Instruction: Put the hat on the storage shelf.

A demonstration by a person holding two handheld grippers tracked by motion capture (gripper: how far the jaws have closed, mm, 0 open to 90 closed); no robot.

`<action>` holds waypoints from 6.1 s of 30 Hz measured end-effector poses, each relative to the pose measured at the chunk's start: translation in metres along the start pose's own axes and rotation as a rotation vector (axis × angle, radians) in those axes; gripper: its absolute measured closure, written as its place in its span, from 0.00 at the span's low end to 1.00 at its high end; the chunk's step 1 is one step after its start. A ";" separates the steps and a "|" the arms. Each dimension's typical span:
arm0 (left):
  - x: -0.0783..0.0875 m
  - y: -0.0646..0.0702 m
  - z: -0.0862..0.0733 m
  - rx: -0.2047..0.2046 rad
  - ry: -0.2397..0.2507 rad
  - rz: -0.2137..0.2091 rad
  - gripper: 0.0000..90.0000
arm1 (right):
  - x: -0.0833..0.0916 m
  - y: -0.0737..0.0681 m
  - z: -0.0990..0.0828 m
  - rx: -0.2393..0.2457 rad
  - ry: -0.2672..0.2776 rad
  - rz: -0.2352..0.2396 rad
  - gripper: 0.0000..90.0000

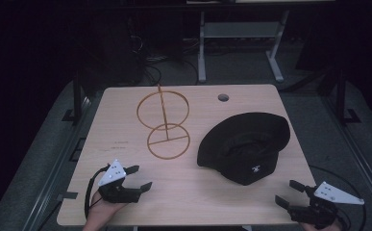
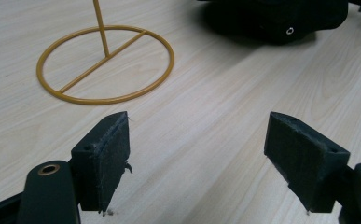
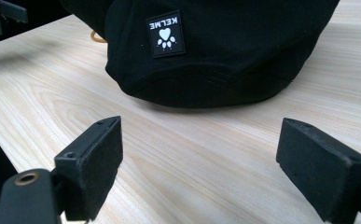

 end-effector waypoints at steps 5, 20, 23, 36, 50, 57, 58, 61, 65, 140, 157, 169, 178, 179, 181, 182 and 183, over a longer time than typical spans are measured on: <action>-0.002 0.002 0.001 -0.011 -0.008 -0.001 0.24 | -0.002 -0.003 0.001 0.011 -0.011 0.009 0.16; -0.008 0.018 0.017 -0.065 -0.023 -0.034 0.24 | -0.002 -0.004 0.003 0.011 0.002 0.025 0.16; -0.013 0.021 0.021 -0.085 -0.029 -0.046 0.25 | -0.001 -0.003 0.003 0.010 0.004 0.024 0.16; -0.019 0.037 0.047 -0.137 -0.023 -0.117 0.25 | 0.000 -0.001 0.004 0.003 0.013 0.026 0.16; -0.037 0.061 0.085 -0.229 -0.035 -0.169 0.26 | 0.000 0.000 0.003 0.004 0.007 0.027 0.16; -0.046 0.069 0.098 -0.259 -0.045 -0.175 0.26 | 0.000 0.000 0.003 0.005 0.007 0.027 0.16; -0.049 0.071 0.102 -0.267 -0.048 -0.177 0.26 | 0.000 0.000 0.004 0.006 0.013 0.026 0.16; -0.052 0.072 0.106 -0.274 -0.052 -0.184 0.27 | 0.000 0.000 0.003 0.001 0.014 0.028 0.16; -0.061 0.078 0.117 -0.296 -0.059 -0.186 0.27 | -0.001 0.000 0.004 0.009 0.011 0.028 0.16; -0.089 0.107 0.153 -0.361 0.064 -0.450 0.97 | -0.053 0.013 0.046 -0.155 0.140 0.203 0.65; -0.082 0.092 0.139 -0.334 0.049 -0.414 0.96 | -0.040 0.002 0.055 -0.052 0.190 0.111 0.97; -0.078 0.090 0.131 -0.355 0.016 -0.353 0.91 | -0.022 -0.008 0.068 0.015 0.245 0.091 0.97; -0.071 0.085 0.129 -0.359 0.007 -0.304 0.75 | -0.002 -0.018 0.087 0.071 0.273 0.075 0.97; -0.070 0.084 0.128 -0.357 0.005 -0.306 0.73 | 0.000 -0.019 0.089 0.077 0.275 0.075 0.98; -0.069 0.084 0.127 -0.357 0.003 -0.305 0.72 | 0.003 -0.020 0.092 0.082 0.279 0.071 0.98; -0.068 0.083 0.124 -0.358 -0.001 -0.300 0.71 | 0.005 -0.021 0.094 0.088 0.275 0.067 0.97; -0.068 0.083 0.124 -0.358 -0.001 -0.300 0.70 | 0.005 -0.021 0.094 0.088 0.275 0.067 0.97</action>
Point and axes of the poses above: each handheld gripper's, and its own axes: x roughly backward along the jaws, z roughly out of its top, y roughly to its right, the point moved 3 cm from there along -x, roughly forward along the jaws, and after that the axes turned 14 degrees about -y, right-handed, at the moved point
